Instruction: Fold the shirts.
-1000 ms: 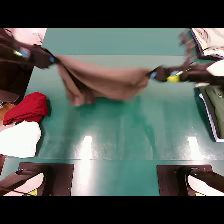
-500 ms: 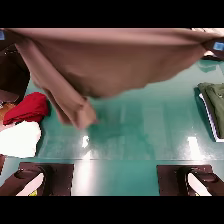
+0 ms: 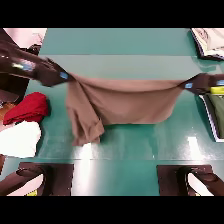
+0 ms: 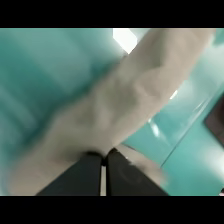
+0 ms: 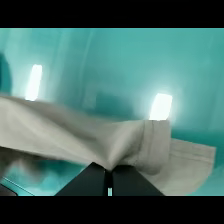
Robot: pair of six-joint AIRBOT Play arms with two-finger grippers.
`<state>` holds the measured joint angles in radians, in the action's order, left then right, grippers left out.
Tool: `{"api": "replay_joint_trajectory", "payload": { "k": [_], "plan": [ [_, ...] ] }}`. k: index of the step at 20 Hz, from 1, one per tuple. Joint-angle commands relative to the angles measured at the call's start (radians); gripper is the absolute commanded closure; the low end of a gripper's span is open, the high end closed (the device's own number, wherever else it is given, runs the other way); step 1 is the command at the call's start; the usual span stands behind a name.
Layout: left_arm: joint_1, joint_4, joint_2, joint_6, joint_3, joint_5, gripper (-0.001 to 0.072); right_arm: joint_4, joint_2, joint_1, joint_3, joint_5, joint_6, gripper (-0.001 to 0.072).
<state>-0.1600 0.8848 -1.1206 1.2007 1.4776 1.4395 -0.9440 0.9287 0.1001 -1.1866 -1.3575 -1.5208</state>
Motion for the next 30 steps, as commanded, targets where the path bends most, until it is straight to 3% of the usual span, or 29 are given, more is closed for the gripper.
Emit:
{"api": "replay_joint_trajectory", "payload": {
  "k": [1, 2, 3, 4, 7, 13, 17, 20, 27, 28, 29, 30],
  "plan": [
    [-0.008, 0.026, -0.206, -0.023, -0.154, -0.151, 0.0678, 0.001, 0.142, 0.018, 0.144, 0.208, 0.039, 0.0693],
    [-0.008, 0.025, -0.275, -0.023, -0.153, -0.188, 0.0587, 0.000, 0.189, 0.018, 0.157, 0.262, 0.041, 0.0693],
    [-0.008, 0.024, -0.327, -0.021, -0.153, -0.232, 0.0276, 0.001, 0.236, 0.013, 0.162, 0.307, 0.042, 0.0693],
    [-0.007, 0.025, -0.368, -0.018, -0.149, -0.266, 0.0085, 0.005, 0.279, 0.005, 0.159, 0.338, 0.049, 0.0693],
    [0.024, 0.029, -0.401, -0.003, -0.108, -0.269, 0.0088, 0.007, 0.384, -0.029, 0.090, 0.325, 0.064, 0.0693],
    [0.191, 0.029, -0.394, 0.013, -0.097, -0.032, 0.0089, 0.005, 0.430, -0.067, -0.036, 0.276, 0.068, 0.0693],
    [0.202, 0.000, -0.394, 0.020, -0.287, -0.047, 0.0089, 0.005, 0.431, -0.067, -0.053, 0.275, 0.069, 0.0693],
    [0.202, -0.130, -0.394, -0.035, -0.408, -0.103, 0.0089, 0.000, 0.431, -0.067, -0.052, 0.274, 0.068, 0.0693],
    [0.084, -0.167, -0.395, -0.076, -0.454, -0.174, 0.0090, 0.001, 0.431, -0.067, -0.052, 0.264, 0.068, 0.0693],
    [0.080, -0.167, -0.395, -0.071, -0.454, -0.176, 0.0199, 0.001, 0.431, -0.067, -0.052, 0.254, 0.068, 0.0693],
    [0.080, -0.167, -0.395, -0.072, -0.452, -0.173, 0.0474, 0.000, 0.431, -0.067, -0.052, 0.249, 0.068, 0.0693],
    [0.080, -0.167, -0.395, -0.072, -0.447, -0.173, 0.0658, 0.000, 0.431, -0.067, -0.052, 0.248, 0.068, 0.0693]
  ]
}}
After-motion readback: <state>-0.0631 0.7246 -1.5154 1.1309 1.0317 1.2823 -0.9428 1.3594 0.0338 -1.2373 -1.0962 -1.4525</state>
